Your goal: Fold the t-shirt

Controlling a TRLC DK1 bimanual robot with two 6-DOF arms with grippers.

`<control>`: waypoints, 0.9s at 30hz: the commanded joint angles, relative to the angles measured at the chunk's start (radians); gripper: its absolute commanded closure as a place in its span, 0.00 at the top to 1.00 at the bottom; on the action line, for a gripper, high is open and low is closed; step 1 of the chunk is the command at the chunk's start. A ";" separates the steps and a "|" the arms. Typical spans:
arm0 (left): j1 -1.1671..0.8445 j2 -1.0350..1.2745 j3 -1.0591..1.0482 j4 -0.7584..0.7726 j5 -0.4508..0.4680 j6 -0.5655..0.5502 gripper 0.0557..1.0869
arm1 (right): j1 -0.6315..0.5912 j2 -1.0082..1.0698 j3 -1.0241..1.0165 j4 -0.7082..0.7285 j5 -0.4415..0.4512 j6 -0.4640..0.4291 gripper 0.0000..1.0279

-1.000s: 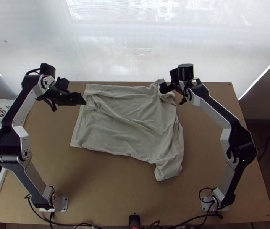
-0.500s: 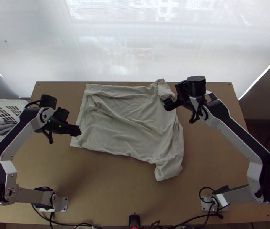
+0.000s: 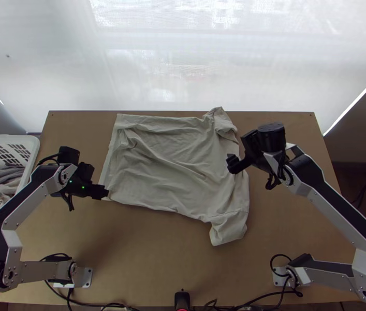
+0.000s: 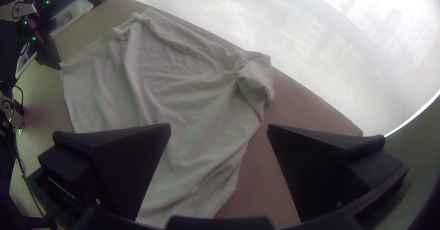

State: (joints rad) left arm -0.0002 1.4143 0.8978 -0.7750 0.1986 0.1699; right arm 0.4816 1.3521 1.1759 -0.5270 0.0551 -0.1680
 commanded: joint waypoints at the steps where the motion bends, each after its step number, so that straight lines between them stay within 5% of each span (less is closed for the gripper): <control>1: -0.006 -0.002 -0.039 0.017 0.012 -0.001 0.30 | 0.005 -0.039 -0.047 -0.010 0.000 -0.001 0.96; 6: 0.005 -0.003 -0.050 0.036 0.012 -0.001 0.10 | 0.029 -0.050 -0.053 -0.037 -0.001 0.001 0.96; 10: 0.014 -0.017 -0.050 0.037 0.012 -0.001 0.04 | 0.089 -0.070 -0.081 -0.117 -0.028 -0.001 0.96; 27: 0.025 -0.109 -0.033 0.011 0.012 -0.055 0.03 | 0.491 -0.140 -0.325 -0.487 -0.109 -0.030 0.95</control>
State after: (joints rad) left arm 0.0219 1.3338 0.8593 -0.7479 0.2123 0.1299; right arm 0.8497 1.2182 0.9356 -0.9054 -0.0345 -0.1848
